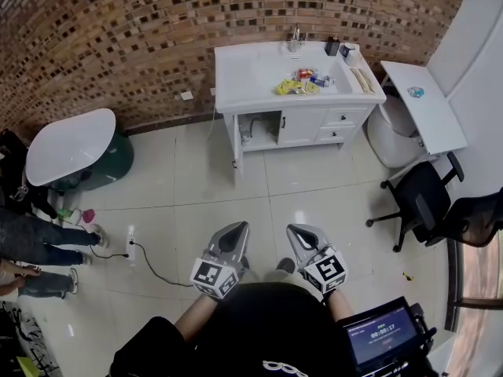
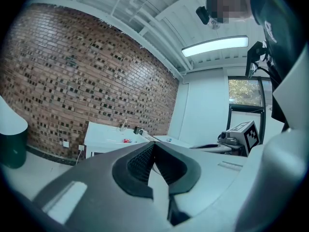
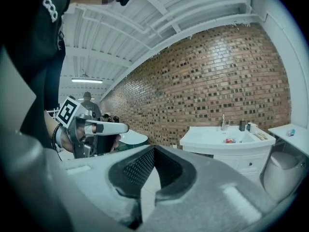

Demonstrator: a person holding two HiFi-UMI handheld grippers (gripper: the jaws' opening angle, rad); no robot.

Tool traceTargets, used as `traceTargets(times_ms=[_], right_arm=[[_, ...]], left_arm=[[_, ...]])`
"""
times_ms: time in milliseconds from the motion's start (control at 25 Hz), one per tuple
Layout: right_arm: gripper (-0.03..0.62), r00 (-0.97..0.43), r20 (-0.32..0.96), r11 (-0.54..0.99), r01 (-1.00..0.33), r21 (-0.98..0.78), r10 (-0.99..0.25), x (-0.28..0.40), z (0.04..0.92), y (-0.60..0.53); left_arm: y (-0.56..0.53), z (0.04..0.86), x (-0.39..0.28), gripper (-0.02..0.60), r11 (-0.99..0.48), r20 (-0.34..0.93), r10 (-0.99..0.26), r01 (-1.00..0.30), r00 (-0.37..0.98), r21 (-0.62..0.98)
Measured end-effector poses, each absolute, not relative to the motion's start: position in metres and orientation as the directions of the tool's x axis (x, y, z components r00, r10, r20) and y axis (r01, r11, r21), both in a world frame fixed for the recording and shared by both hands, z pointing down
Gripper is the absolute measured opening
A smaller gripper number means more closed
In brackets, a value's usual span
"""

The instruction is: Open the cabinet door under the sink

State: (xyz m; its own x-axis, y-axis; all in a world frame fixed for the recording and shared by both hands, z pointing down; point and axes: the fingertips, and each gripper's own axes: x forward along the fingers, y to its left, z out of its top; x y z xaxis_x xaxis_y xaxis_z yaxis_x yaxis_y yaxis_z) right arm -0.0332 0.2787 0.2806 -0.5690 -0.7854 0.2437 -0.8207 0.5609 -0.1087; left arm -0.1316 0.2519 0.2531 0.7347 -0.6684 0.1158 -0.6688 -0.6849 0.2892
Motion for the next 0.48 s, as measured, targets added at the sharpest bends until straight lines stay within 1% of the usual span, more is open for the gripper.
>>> traceTargets(times_ms=[480], right_arm=[[-0.009, -0.566, 0.245, 0.559, -0.823, -0.106, -0.787, -0.0333, 0.2825, 0.2758]], left_arm=[[0.2464, 0.2517, -0.1263, 0.017, -0.687, 0.114, -0.658, -0.656, 0.744, 0.313]])
